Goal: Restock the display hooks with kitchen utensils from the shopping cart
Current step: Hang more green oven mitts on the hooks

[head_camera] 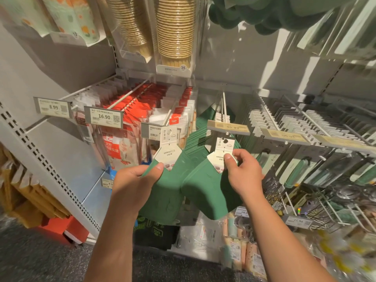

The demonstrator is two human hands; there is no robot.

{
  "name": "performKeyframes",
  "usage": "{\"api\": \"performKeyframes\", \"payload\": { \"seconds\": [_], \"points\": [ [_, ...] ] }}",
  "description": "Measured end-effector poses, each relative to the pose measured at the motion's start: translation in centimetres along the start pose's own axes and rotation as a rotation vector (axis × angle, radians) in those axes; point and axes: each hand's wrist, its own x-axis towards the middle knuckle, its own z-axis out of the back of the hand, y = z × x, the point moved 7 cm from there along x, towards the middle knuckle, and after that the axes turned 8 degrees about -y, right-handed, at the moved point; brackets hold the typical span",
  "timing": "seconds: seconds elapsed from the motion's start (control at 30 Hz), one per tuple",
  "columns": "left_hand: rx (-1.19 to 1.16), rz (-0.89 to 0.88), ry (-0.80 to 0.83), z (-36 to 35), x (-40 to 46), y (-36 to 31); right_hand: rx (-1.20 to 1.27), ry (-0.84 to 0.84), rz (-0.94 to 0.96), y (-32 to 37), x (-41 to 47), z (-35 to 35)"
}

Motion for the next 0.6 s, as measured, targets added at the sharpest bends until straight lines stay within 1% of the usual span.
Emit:
{"api": "performKeyframes", "payload": {
  "seconds": [0.23, 0.4, 0.53, 0.6],
  "points": [
    [0.005, 0.031, -0.033, 0.4, 0.2, 0.5, -0.078, 0.042, -0.043, -0.4, 2.0, -2.1],
    [-0.003, 0.047, -0.064, 1.2, 0.5, 0.5, -0.231, 0.063, -0.035, 0.2, 3.3, -2.2],
    [-0.024, 0.044, -0.041, 1.3, 0.5, 0.5, -0.245, 0.054, -0.006, 0.1, 2.9, -1.9],
    [-0.002, 0.029, -0.018, 1.1, 0.5, 0.4, -0.241, 0.088, 0.011, 0.0, 2.3, -2.0]
  ]
}}
